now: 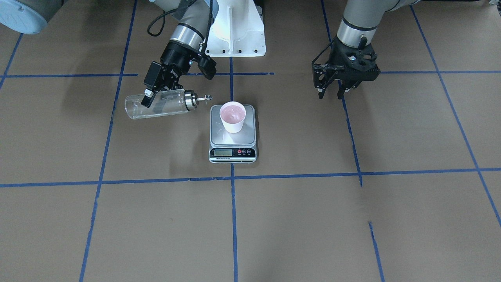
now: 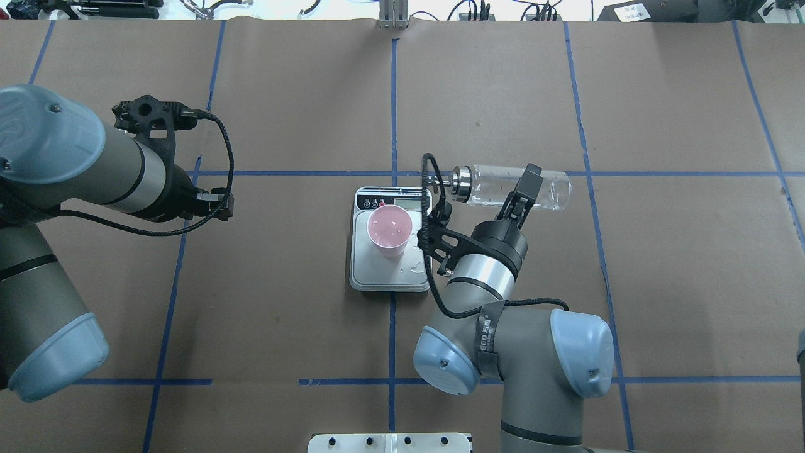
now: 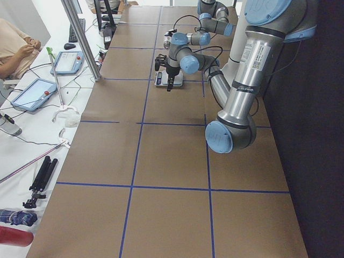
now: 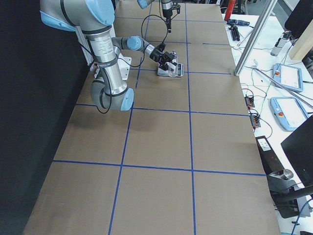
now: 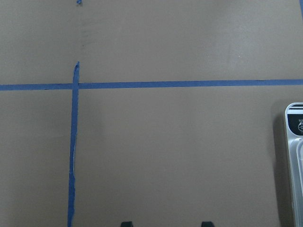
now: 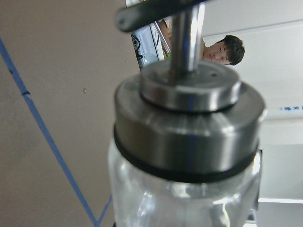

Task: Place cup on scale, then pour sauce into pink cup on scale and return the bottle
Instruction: 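Tip the bottle upright with the right gripper, moving away from the cup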

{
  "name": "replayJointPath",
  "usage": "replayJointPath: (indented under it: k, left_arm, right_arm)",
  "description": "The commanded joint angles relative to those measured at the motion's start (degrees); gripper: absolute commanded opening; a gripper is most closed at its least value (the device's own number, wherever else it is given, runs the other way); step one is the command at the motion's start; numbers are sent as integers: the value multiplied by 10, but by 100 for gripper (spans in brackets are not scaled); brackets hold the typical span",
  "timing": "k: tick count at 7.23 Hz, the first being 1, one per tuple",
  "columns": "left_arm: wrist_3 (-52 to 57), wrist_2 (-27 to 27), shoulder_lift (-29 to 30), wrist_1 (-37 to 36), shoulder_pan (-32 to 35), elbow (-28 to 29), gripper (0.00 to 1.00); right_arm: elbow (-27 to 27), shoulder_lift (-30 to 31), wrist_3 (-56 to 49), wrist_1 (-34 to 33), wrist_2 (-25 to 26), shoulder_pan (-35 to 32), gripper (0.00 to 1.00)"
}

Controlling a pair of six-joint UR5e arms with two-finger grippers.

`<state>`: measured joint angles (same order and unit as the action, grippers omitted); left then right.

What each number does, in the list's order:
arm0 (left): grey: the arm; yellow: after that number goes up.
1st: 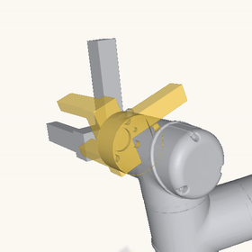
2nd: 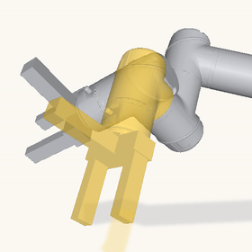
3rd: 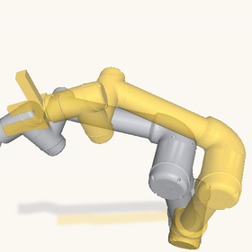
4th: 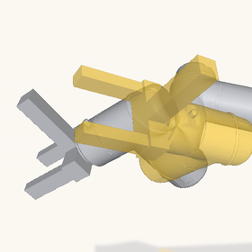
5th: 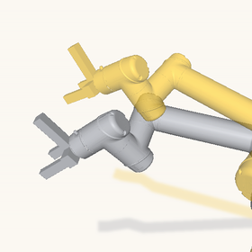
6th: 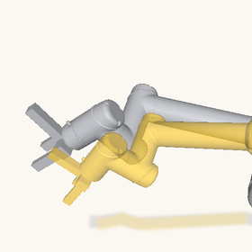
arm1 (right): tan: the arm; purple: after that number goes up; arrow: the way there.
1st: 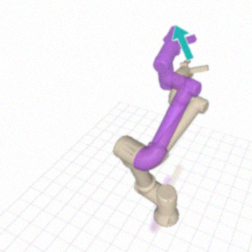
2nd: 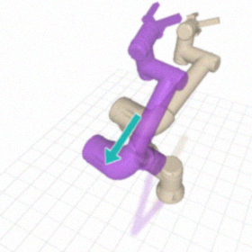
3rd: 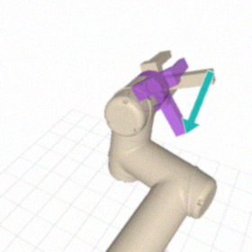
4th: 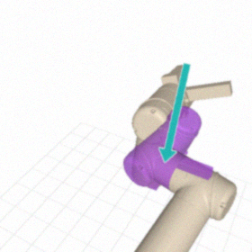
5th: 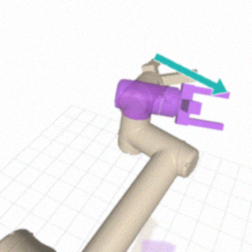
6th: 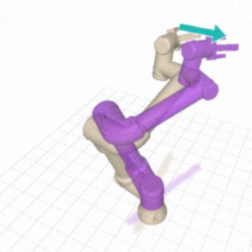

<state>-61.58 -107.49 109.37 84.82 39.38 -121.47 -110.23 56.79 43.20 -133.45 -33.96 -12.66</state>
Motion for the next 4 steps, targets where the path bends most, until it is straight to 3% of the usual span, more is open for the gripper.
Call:
replayJointPath:
  k: [1,3,4]
  left_arm:
    - [0,0,0,0,0,0,58]
    - [0,0,0,0,0,0,58]
    - [1,0,-1,0,0,1,58]
  right_arm:
    - [-15,26,116,86,-74,-6,0]
    - [-15,51,232,149,-80,-14,0]
    - [-15,88,277,227,-80,-18,0]
